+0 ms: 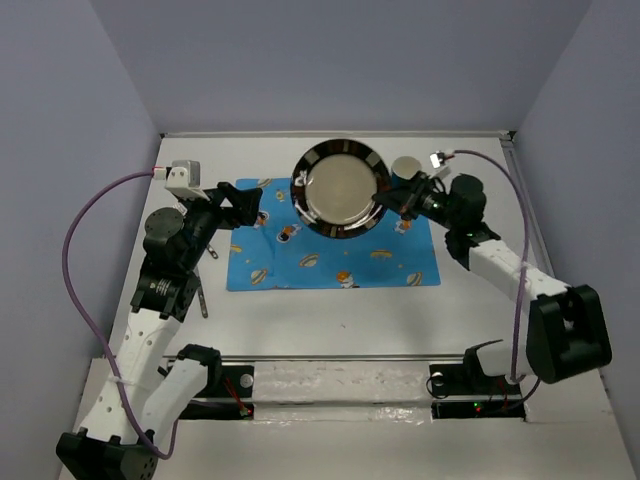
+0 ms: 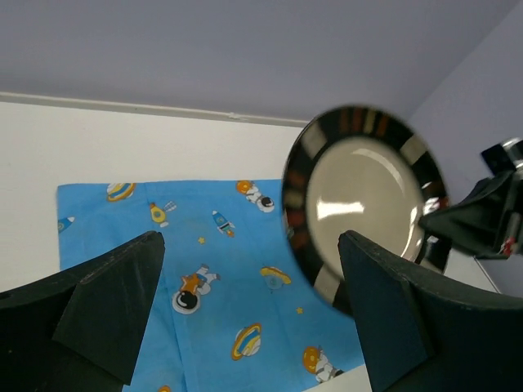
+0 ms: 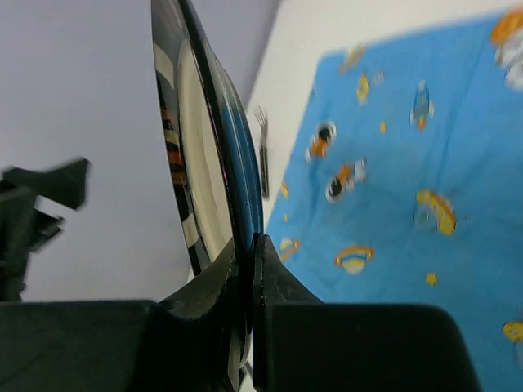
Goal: Set the dinner table for one person
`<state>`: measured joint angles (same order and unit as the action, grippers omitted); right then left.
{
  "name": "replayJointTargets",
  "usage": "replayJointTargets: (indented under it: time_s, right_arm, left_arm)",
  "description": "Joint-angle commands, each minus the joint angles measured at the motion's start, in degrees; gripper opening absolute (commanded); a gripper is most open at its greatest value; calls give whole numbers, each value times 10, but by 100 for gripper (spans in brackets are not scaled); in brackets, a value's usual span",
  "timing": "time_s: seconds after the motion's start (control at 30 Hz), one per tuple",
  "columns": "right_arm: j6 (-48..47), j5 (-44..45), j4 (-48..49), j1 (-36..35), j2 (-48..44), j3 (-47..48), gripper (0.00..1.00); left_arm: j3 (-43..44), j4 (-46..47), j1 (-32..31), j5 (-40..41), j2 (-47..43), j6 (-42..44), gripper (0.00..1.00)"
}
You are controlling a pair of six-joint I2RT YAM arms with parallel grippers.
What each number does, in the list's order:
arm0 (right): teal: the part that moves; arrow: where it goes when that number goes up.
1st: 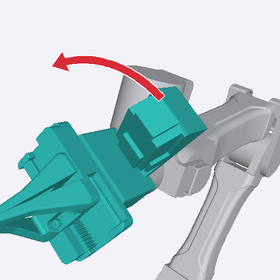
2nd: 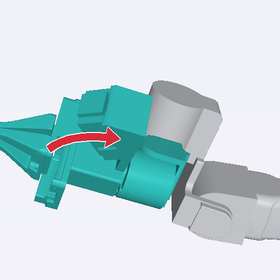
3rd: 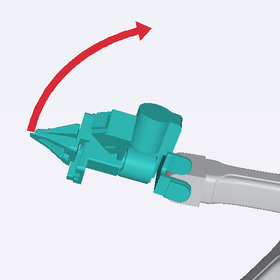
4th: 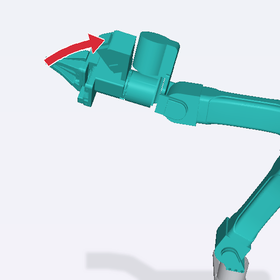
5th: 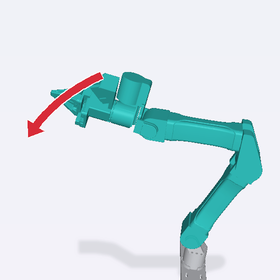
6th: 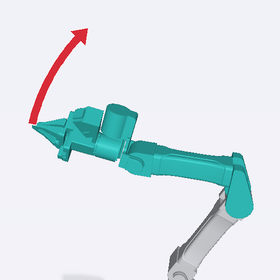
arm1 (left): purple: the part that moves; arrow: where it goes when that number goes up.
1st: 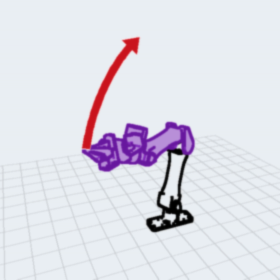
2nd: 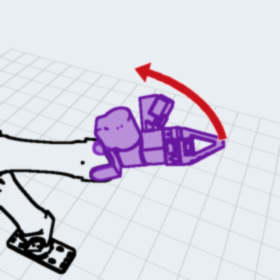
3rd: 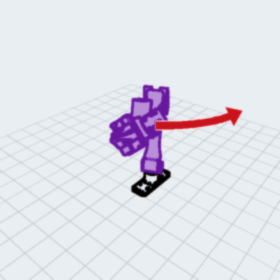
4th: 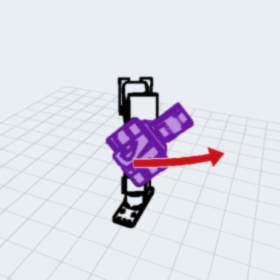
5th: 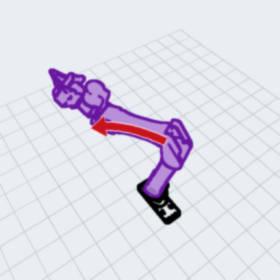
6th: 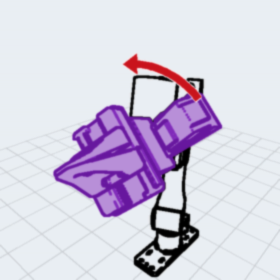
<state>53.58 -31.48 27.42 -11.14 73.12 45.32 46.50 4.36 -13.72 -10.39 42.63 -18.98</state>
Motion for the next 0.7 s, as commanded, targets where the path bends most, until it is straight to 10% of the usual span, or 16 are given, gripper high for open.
replayJointTargets:
  time_s: [0.0,0.67]
  right_arm:
    - [-12,1,58,-71,69,57,0]
    - [40,30,155,-153,342,135,0]
  left_arm:
    - [10,16,15,18,-4,11,99]
    - [3,27,13,-11,-6,3,99]
